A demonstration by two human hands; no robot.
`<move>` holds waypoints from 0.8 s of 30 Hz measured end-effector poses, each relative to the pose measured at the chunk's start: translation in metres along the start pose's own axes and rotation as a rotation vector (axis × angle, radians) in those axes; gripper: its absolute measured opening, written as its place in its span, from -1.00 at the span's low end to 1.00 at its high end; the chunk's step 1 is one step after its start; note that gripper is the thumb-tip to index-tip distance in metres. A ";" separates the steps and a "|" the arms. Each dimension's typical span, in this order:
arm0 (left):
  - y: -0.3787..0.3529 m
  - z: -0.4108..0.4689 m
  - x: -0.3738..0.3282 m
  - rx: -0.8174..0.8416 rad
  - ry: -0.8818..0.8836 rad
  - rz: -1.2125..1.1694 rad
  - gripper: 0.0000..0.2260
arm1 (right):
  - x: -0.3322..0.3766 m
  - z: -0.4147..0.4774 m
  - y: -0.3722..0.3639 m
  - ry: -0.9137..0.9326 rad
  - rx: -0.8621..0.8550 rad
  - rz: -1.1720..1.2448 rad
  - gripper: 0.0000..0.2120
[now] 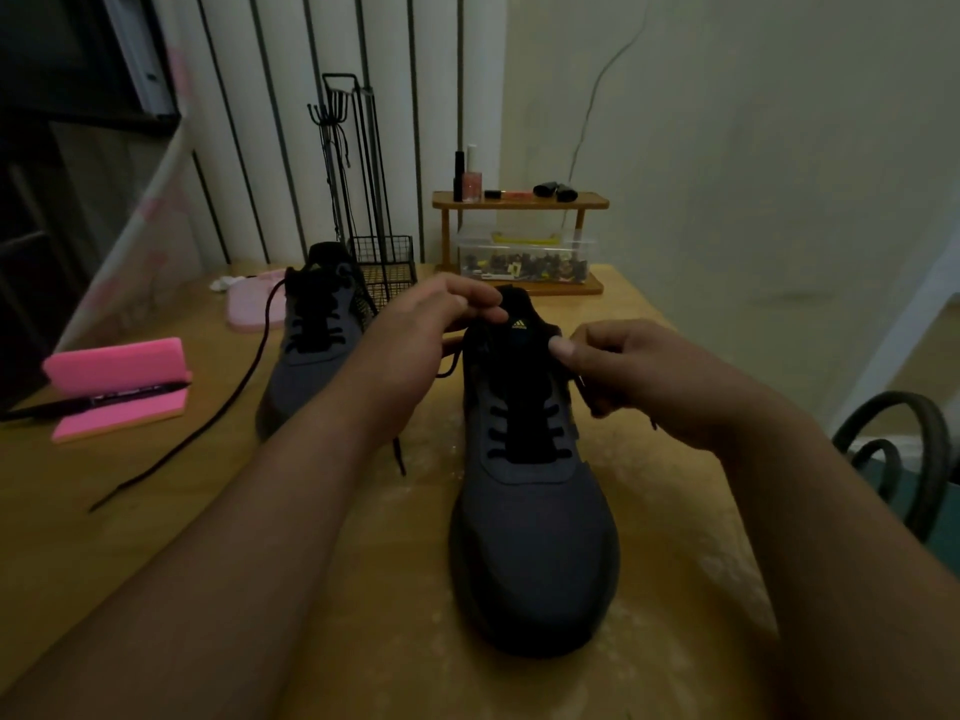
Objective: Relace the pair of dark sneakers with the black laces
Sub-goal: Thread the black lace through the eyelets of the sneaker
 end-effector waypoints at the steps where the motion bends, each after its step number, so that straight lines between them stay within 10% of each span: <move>1: 0.000 0.000 0.000 0.003 -0.003 0.002 -0.68 | 0.001 -0.001 0.000 0.018 0.009 0.040 -0.55; 5: 0.000 0.000 0.000 0.038 -0.005 0.050 -0.70 | -0.003 0.006 0.007 -0.063 -0.232 0.379 -0.80; 12: 0.003 -0.001 -0.005 0.065 -0.107 0.308 -0.69 | 0.001 0.008 0.003 0.068 -0.499 -0.105 -0.84; 18: 0.012 -0.003 -0.010 0.274 -0.113 0.501 -0.76 | 0.012 -0.002 -0.007 0.197 -0.248 -0.222 -0.70; 24: 0.003 -0.004 0.000 0.168 -0.200 0.489 -0.84 | 0.003 0.013 -0.021 0.227 -0.412 -0.170 -0.80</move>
Point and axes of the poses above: each hand's wrist, its own z-axis towards the middle knuckle, its own y-axis out of the back of the hand, x = y × z, the point moved 1 cm from there along z, towards the middle knuckle, and after that the axes turned 10 degrees about -y, right-handed, at the moved point
